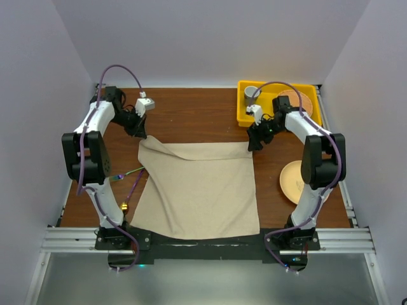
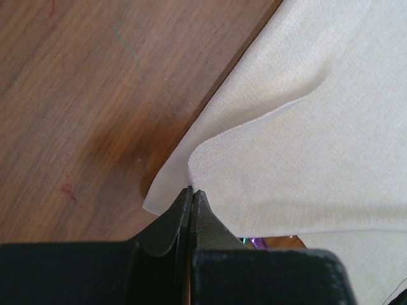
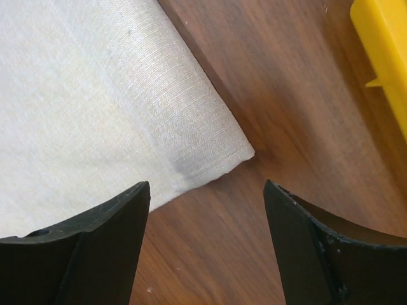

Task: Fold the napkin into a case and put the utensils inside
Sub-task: Pick up the flattened napkin from the center of the board, then fold and flatten the napkin at the center of the board.

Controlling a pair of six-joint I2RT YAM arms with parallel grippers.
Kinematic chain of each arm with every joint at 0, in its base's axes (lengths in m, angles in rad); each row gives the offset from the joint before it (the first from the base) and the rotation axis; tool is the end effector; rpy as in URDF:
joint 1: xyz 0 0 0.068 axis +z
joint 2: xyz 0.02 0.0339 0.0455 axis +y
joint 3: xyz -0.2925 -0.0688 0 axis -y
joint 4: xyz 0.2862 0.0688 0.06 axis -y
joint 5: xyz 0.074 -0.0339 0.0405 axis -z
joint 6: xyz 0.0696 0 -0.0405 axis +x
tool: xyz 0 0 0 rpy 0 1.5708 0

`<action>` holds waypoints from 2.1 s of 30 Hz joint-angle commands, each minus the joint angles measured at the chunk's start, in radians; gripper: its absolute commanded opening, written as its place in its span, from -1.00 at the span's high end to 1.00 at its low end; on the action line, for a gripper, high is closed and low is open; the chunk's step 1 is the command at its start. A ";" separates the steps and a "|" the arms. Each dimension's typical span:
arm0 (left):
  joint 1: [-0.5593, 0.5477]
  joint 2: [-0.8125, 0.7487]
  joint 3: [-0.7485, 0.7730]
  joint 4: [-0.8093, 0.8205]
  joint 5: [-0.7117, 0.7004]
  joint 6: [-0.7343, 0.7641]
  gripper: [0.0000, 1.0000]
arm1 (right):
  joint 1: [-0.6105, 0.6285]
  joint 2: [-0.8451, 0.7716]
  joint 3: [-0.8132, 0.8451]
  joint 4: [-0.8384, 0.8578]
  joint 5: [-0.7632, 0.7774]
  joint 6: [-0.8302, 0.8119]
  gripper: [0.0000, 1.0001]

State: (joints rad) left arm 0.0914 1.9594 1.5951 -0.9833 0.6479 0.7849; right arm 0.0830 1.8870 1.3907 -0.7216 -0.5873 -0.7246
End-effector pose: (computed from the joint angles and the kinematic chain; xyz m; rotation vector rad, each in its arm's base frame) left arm 0.4502 -0.0009 0.2120 0.9727 2.4047 -0.6649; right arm 0.4321 0.0746 0.1842 -1.1357 2.3058 0.5922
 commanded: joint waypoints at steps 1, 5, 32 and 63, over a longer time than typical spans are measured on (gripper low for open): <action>0.007 -0.020 0.034 0.049 0.039 -0.058 1.00 | -0.011 0.008 0.007 -0.046 -0.057 0.281 -0.50; 0.007 -0.030 0.016 0.057 0.045 -0.059 1.00 | -0.014 0.001 -0.035 0.007 -0.036 0.390 -0.48; 0.005 -0.059 -0.003 0.078 0.062 -0.070 1.00 | -0.061 0.049 0.036 0.053 -0.082 0.619 0.96; 0.002 -0.229 -0.061 -0.145 0.096 0.243 1.00 | -0.166 -0.107 0.091 -0.315 -0.085 0.458 1.00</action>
State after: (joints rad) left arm 0.0887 1.8488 1.6466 -0.9405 0.7479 0.8097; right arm -0.0799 1.8957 1.5879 -0.9016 -0.6754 -0.1944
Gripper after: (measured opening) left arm 0.018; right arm 0.036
